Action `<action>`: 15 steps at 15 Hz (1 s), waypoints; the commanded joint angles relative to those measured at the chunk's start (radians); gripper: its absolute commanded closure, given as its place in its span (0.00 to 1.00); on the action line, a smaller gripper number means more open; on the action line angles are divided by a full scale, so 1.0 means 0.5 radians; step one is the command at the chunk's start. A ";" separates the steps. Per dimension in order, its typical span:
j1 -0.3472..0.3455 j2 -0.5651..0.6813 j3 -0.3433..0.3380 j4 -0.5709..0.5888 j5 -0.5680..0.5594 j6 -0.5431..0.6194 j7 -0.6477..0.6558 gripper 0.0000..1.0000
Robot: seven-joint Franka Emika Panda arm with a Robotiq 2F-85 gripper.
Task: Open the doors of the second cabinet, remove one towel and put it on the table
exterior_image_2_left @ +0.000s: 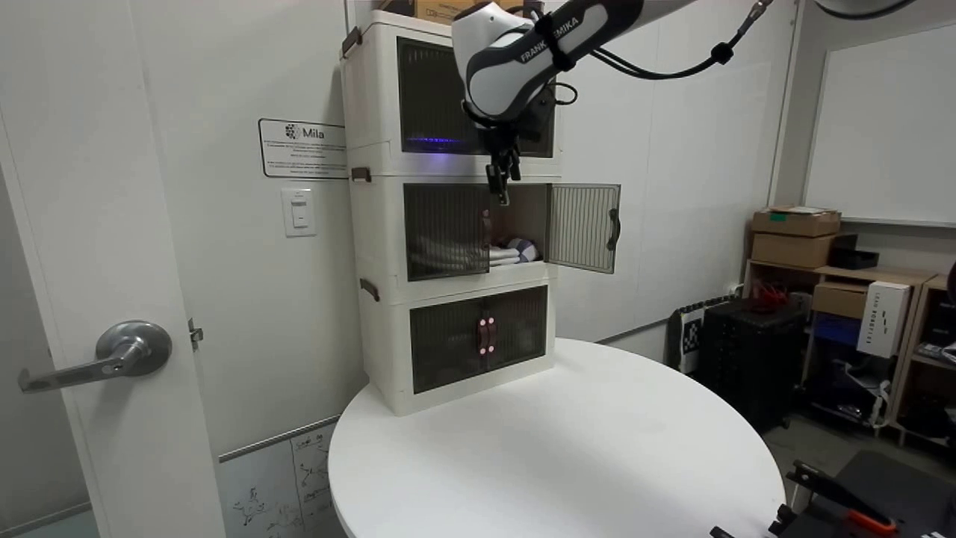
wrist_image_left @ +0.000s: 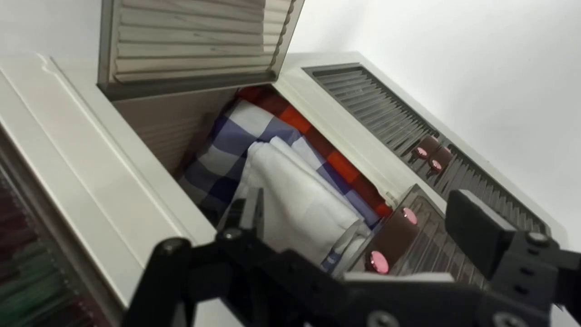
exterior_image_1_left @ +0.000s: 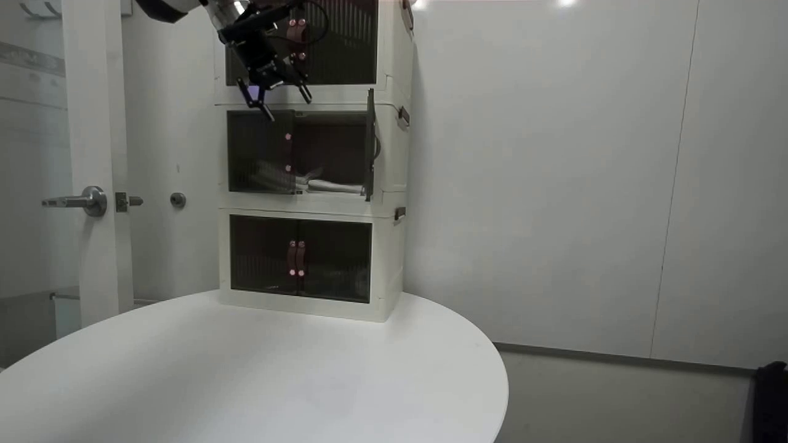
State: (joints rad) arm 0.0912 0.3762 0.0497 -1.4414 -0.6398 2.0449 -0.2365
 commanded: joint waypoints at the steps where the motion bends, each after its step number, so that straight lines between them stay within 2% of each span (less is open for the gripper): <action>1: -0.066 -0.003 0.008 -0.064 0.088 0.300 -0.171 0.00; 8: -0.193 0.071 0.070 -0.168 0.531 0.769 -0.583 0.00; 12: -0.218 0.085 0.113 -0.204 0.717 0.773 -0.727 0.00; 15: -0.210 0.076 0.124 -0.229 0.755 0.779 -0.806 0.00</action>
State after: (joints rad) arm -0.0049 0.4082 0.0883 -1.5468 -0.3045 2.3940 -0.5697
